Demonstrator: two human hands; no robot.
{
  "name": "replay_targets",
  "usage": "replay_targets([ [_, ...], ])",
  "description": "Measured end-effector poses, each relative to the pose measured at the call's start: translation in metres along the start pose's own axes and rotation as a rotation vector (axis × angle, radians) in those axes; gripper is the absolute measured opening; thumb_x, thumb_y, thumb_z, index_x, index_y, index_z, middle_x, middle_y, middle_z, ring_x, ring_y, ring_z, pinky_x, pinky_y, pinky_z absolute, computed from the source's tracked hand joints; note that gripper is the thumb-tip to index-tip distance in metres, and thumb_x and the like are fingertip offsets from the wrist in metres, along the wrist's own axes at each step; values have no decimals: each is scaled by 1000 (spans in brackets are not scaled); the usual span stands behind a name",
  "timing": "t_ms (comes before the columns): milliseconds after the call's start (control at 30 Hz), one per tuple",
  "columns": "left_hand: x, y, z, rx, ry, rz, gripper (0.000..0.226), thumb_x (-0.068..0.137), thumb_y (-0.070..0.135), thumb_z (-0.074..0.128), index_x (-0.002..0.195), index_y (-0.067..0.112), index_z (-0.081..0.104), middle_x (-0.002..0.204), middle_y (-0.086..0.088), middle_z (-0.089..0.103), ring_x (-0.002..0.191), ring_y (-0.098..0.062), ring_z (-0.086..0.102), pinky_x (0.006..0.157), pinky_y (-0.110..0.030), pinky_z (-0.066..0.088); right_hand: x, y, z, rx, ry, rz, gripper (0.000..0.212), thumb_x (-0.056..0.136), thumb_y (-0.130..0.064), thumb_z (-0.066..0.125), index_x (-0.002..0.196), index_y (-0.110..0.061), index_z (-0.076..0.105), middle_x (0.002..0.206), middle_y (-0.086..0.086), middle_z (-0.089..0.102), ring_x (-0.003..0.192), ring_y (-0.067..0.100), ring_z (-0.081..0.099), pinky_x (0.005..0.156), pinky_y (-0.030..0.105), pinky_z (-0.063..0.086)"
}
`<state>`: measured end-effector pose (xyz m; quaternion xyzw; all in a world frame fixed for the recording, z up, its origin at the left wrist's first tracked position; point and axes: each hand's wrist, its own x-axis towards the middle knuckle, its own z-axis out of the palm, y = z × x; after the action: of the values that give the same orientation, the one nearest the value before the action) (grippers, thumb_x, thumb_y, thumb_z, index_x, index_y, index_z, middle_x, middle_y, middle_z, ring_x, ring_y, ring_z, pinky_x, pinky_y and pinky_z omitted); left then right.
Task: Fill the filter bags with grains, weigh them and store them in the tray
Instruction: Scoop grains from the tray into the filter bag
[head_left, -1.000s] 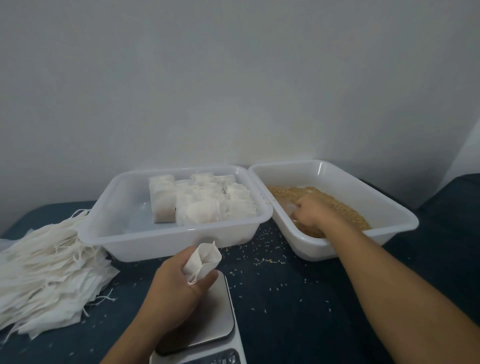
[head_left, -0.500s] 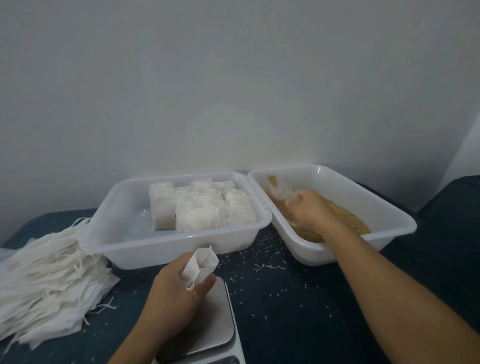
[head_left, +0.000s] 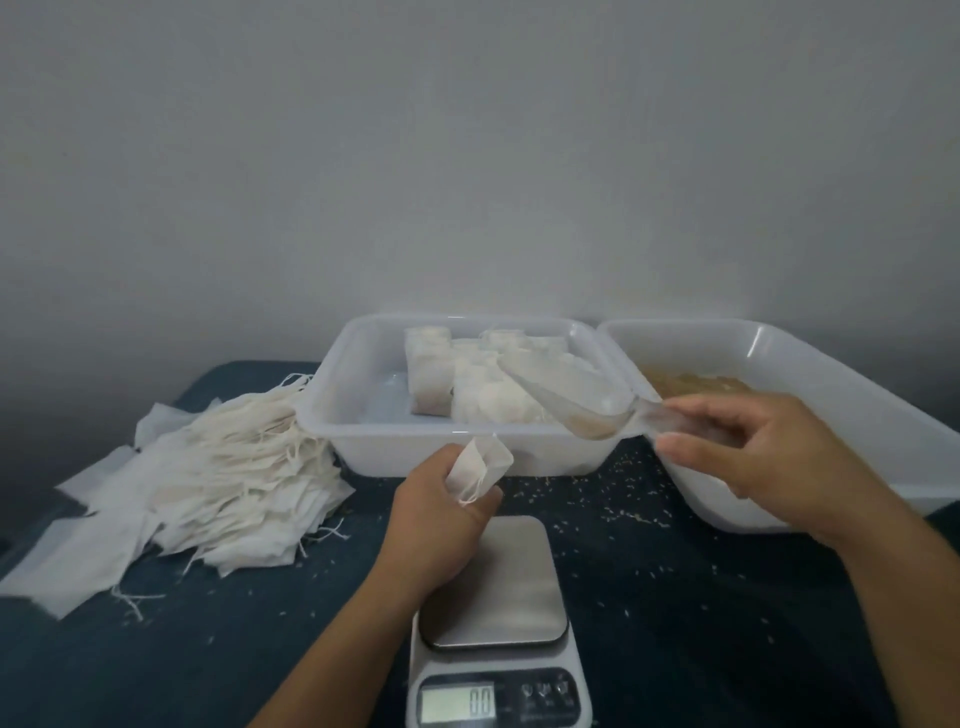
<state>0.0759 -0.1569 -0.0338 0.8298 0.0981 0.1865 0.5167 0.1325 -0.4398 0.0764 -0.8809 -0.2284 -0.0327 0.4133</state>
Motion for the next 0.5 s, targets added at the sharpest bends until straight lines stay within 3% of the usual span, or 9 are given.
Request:
replay_targets([
  [100,2,-1,-1,-4,9,6,20,84,20,78,90,34,65,80,26,67,72,6,61,59,-8,42,-8,-9,-5,-84,-96,-24,38,60,-70,74,99,-68,70,95,-30,74,85,-4,68,72,28,50],
  [200,3,-1,0,8,14,11,22,84,20,78,90,35,65,77,18,68,70,4,60,58,-9,41,-10,-18,-10,-174,-145,-52,41,58,-71,72,99,-73,66,92,-38,71,88,-11,66,77,23,49],
  [367,2,0,1,75,5,3,21,85,26,79,95,36,63,87,14,68,77,-2,62,58,-10,40,-9,-32,-17,-272,-154,-114,39,59,-66,75,97,-59,76,86,-35,72,84,-12,66,72,13,48],
  [500,1,0,1,101,-1,14,20,85,26,78,94,35,62,90,13,67,78,-1,61,59,-9,40,-4,-39,-25,-394,-173,-172,35,69,-52,86,103,-55,76,90,-37,71,93,-15,63,80,12,45],
])
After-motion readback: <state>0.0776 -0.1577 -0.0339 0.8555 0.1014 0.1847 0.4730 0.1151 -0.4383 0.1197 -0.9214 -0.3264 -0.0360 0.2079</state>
